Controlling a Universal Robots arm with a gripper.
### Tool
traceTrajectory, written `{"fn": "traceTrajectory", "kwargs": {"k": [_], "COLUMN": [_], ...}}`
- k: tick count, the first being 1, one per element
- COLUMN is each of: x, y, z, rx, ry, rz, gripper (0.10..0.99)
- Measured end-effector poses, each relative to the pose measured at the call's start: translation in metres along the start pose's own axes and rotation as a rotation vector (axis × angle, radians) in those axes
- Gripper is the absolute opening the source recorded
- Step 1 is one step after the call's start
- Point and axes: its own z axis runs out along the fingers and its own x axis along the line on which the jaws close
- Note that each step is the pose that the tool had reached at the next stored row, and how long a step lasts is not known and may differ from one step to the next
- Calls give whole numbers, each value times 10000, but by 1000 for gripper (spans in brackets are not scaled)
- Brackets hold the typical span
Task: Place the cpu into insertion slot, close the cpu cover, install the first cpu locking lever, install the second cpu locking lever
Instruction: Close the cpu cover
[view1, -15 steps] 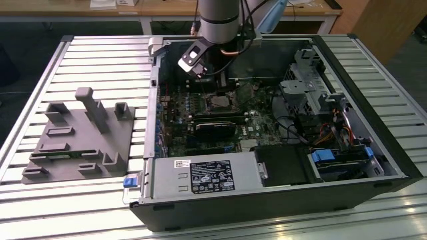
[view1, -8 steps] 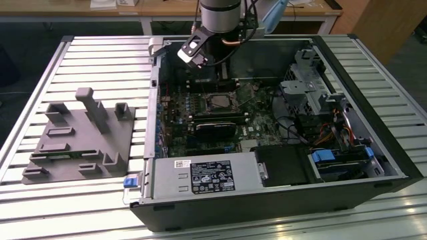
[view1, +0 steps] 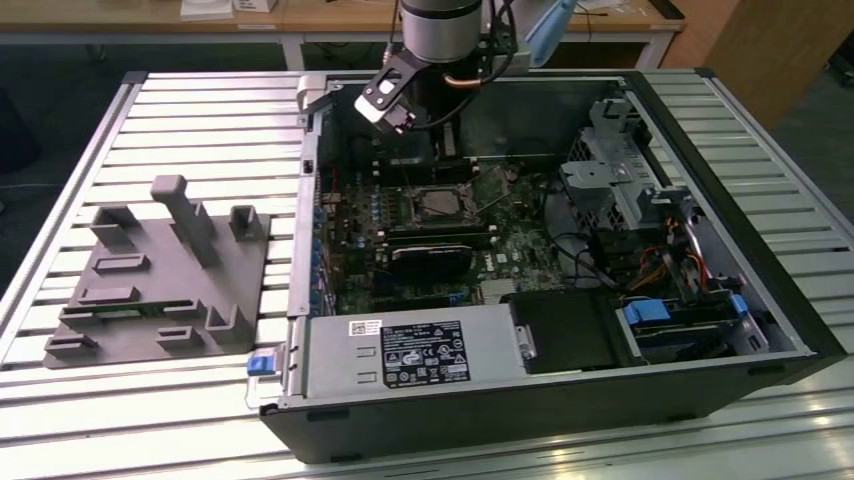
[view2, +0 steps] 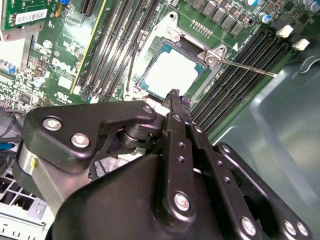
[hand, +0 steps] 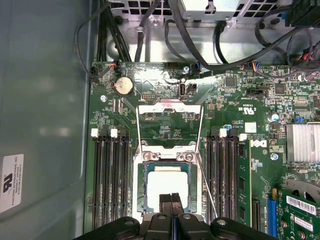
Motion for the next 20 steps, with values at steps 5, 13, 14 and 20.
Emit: {"fn": "traceTrajectory", "kwargs": {"k": [5,13,14,20], "x": [0,0,0,0], "y": [5,57,65,104], "z": [-5,0,1,4], "rx": [1,1,1,2], "ry": [-1,0,0,0], "rz": [-1,0,0,0], "gripper": [106,106,106,106]}}
